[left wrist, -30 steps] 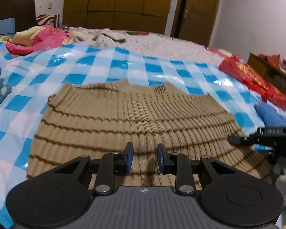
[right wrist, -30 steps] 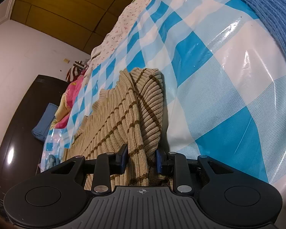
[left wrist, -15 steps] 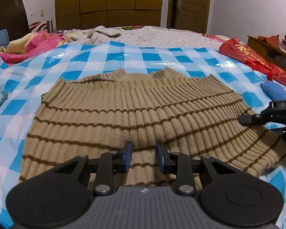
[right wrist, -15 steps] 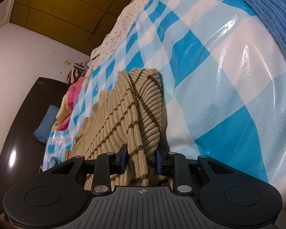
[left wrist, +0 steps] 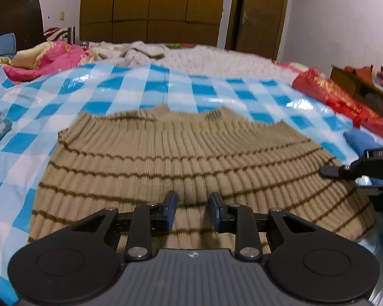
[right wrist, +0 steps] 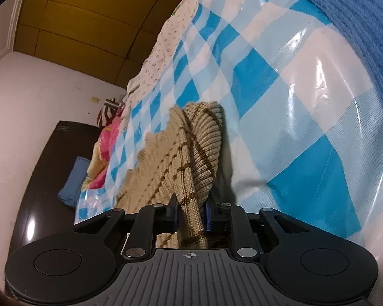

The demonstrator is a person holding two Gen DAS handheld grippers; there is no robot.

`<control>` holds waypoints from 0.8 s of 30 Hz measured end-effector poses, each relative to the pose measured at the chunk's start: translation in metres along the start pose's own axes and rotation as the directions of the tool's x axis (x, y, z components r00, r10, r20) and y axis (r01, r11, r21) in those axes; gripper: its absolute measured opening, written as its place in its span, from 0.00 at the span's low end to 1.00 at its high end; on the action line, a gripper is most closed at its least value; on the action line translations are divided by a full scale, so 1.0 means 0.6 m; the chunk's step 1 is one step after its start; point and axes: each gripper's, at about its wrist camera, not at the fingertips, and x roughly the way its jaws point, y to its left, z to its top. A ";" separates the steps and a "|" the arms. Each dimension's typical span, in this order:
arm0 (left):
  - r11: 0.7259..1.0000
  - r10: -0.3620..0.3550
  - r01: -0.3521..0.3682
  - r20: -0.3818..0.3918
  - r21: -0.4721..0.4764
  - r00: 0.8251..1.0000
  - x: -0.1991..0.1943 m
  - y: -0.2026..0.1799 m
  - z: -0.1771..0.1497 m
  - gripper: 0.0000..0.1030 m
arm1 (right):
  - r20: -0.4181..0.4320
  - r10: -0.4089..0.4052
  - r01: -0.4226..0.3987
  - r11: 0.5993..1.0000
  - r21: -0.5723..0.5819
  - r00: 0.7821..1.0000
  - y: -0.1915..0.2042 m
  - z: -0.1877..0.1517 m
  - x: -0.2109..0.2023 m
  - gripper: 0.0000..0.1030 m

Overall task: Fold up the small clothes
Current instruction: 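Fold the held side across the sweater body with the right tool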

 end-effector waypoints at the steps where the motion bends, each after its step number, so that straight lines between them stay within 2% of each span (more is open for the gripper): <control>1: 1.000 -0.005 0.005 0.016 0.003 1.000 -0.004 -0.001 0.003 0.38 | 0.000 -0.004 0.004 1.000 -0.004 1.000 0.007 -0.001 -0.001 0.18; 4: 0.999 -0.039 0.039 0.035 0.022 0.999 -0.007 -0.014 0.011 0.38 | 0.003 -0.040 0.040 0.999 -0.021 0.999 0.028 0.000 0.001 0.18; 7: 0.998 -0.035 0.039 -0.071 0.046 0.997 0.028 -0.022 -0.003 0.39 | 0.009 -0.060 0.060 0.998 -0.024 0.998 0.053 0.002 -0.002 0.18; 10: 0.998 -0.066 0.067 -0.090 0.010 0.994 0.029 -0.011 -0.002 0.39 | 0.011 -0.056 0.057 0.995 -0.078 0.998 0.101 -0.001 -0.007 0.17; 14: 0.988 -0.121 0.109 -0.109 -0.107 0.987 0.021 0.026 0.007 0.39 | -0.017 -0.067 0.063 0.983 -0.173 0.998 0.187 -0.007 0.011 0.17; 19: 0.987 -0.100 0.083 -0.123 -0.138 0.987 -0.016 0.062 0.005 0.39 | -0.067 -0.094 0.069 0.950 -0.305 0.993 0.292 -0.036 0.064 0.17; 22: 0.985 -0.058 0.034 -0.141 -0.169 0.988 -0.036 0.089 -0.006 0.39 | -0.099 -0.105 0.061 0.926 -0.372 0.990 0.343 -0.064 0.102 0.17; 24: 0.978 -0.069 0.034 -0.166 -0.206 0.984 -0.041 0.108 -0.013 0.39 | -0.116 -0.129 0.069 0.904 -0.423 0.985 0.373 -0.088 0.132 0.17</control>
